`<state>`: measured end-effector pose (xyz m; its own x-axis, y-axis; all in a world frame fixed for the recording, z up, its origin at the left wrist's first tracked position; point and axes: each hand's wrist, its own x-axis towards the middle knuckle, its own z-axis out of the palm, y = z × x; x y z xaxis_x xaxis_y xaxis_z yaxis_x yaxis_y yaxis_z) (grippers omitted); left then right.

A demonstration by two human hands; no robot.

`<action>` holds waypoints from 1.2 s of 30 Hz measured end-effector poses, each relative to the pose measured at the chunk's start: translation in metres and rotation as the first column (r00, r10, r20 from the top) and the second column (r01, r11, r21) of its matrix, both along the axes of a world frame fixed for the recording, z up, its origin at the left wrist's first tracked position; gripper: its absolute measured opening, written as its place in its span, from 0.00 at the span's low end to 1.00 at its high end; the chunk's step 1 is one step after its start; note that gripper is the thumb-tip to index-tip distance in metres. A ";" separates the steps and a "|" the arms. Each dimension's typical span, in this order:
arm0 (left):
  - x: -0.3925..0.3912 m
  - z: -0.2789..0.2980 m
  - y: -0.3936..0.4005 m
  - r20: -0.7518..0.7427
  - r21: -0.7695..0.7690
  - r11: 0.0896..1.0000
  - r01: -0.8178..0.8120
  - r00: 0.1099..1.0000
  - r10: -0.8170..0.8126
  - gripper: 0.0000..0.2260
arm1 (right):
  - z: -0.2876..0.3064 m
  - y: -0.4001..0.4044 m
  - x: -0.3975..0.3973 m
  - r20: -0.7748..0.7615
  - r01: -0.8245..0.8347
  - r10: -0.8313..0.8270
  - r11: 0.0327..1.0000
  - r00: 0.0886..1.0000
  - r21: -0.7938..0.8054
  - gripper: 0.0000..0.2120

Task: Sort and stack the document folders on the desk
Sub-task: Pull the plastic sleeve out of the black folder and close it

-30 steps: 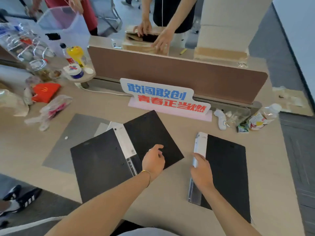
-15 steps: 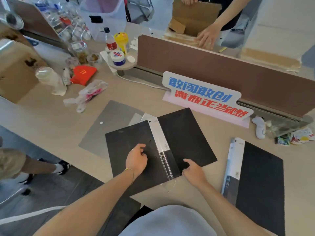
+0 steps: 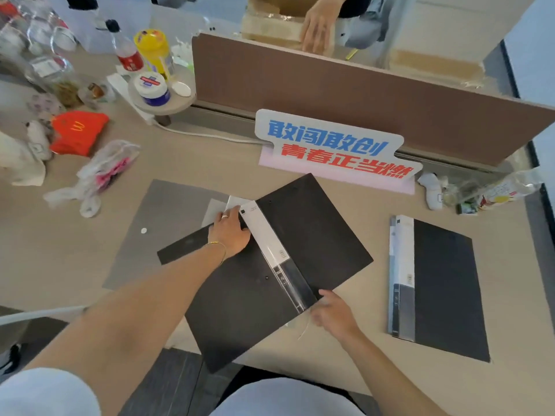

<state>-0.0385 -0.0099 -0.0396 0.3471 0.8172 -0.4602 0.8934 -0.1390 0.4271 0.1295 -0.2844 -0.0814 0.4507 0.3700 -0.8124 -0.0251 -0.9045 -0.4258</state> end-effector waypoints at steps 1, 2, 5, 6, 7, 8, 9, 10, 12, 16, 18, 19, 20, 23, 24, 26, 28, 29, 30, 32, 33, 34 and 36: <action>0.003 -0.002 0.006 0.009 -0.003 1.000 0.004 1.000 -0.004 0.32 | 0.000 -0.002 -0.001 -0.023 0.043 -0.042 0.999 0.999 0.012 0.33; 0.005 -0.004 0.011 0.020 -0.009 1.000 0.002 1.000 -0.002 0.31 | 0.010 -0.001 -0.005 -0.053 0.093 -0.091 0.995 0.994 0.028 0.34; 0.012 -0.007 0.021 0.072 -0.033 0.999 -0.039 0.997 0.042 0.29 | 0.037 0.006 -0.016 -0.126 0.238 -0.230 0.970 0.965 0.050 0.27; 0.014 -0.007 0.022 0.094 -0.039 0.997 -0.061 0.993 0.065 0.29 | 0.040 0.007 -0.017 -0.142 0.261 -0.251 0.963 0.958 0.060 0.25; 0.016 -0.007 0.022 0.116 -0.040 0.996 -0.080 0.990 0.085 0.27 | 0.041 0.008 -0.018 -0.149 0.272 -0.260 0.960 0.954 0.068 0.25; 0.018 -0.006 0.021 0.131 -0.038 0.995 -0.095 0.986 0.099 0.26 | 0.043 0.009 -0.019 -0.150 0.280 -0.267 0.957 0.952 0.075 0.24; 0.019 -0.005 0.020 0.145 -0.028 0.994 -0.103 0.984 0.106 0.25 | 0.044 0.010 -0.020 -0.149 0.288 -0.274 0.954 0.950 0.084 0.24; 0.020 -0.003 0.019 0.152 -0.017 0.994 -0.108 0.982 0.109 0.24 | 0.046 0.010 -0.019 -0.146 0.295 -0.281 0.951 0.949 0.092 0.24; 0.023 0.000 0.019 0.162 0.011 0.994 -0.113 0.981 0.109 0.23 | 0.048 0.010 -0.017 -0.130 0.304 -0.289 0.946 0.949 0.115 0.26; 0.030 0.018 0.024 0.183 0.046 0.994 -0.103 0.979 0.093 0.21 | 0.062 0.011 -0.010 -0.050 0.278 -0.273 0.944 0.961 0.176 0.23; 0.035 0.031 0.026 0.223 0.051 0.991 -0.122 0.969 0.108 0.20 | 0.073 0.011 -0.007 0.019 0.249 -0.261 0.940 0.965 0.234 0.18; 0.038 0.039 0.027 0.261 0.041 0.988 -0.151 0.956 0.136 0.19 | 0.078 0.011 -0.004 0.056 0.226 -0.249 0.937 0.967 0.265 0.17; 0.040 0.047 0.029 0.304 0.025 0.983 -0.184 0.938 0.167 0.18 | 0.086 0.011 -0.001 0.087 0.211 -0.246 0.932 0.965 0.293 0.15; 0.050 0.070 0.034 0.408 0.003 0.966 -0.257 0.883 0.233 0.16 | 0.105 0.012 0.012 0.158 0.184 -0.261 0.904 0.952 0.386 0.13; 0.054 0.079 0.035 0.430 0.005 0.962 -0.274 0.869 0.245 0.17 | 0.112 0.014 0.018 0.186 0.161 -0.256 0.896 0.949 0.414 0.13; 0.063 0.097 0.035 0.489 0.017 0.949 -0.316 0.830 0.268 0.17 | 0.127 0.018 0.029 0.249 0.108 -0.248 0.876 0.936 0.470 0.13; 0.072 0.111 0.033 0.547 0.032 0.931 -0.363 0.786 0.288 0.16 | 0.142 0.021 0.039 0.297 0.074 -0.260 0.853 0.919 0.517 0.13; 0.076 0.117 0.031 0.576 0.022 0.923 -0.385 0.759 0.303 0.15 | 0.149 0.022 0.043 0.310 0.064 -0.269 0.840 0.912 0.539 0.12; 0.081 0.124 0.027 0.602 0.010 0.915 -0.404 0.733 0.317 0.15 | 0.154 0.023 0.047 0.314 0.060 -0.280 0.825 0.907 0.562 0.12; 0.095 0.138 0.016 0.651 0.000 0.887 -0.463 0.673 0.351 0.18 | 0.164 0.026 0.052 0.318 0.044 -0.293 0.793 0.902 0.608 0.12; 0.102 0.142 0.010 0.667 0.003 0.864 -0.503 0.645 0.373 0.21 | 0.169 0.027 0.054 0.314 0.033 -0.293 0.776 0.903 0.630 0.11; 0.109 0.149 0.004 0.673 0.009 0.837 -0.547 0.623 0.400 0.25 | 0.172 0.027 0.056 0.311 0.021 -0.289 0.762 0.905 0.647 0.11; 0.120 0.160 -0.008 0.658 0.017 0.785 -0.619 0.598 0.457 0.31 | 0.176 0.027 0.059 0.314 -0.005 -0.271 0.749 0.910 0.662 0.11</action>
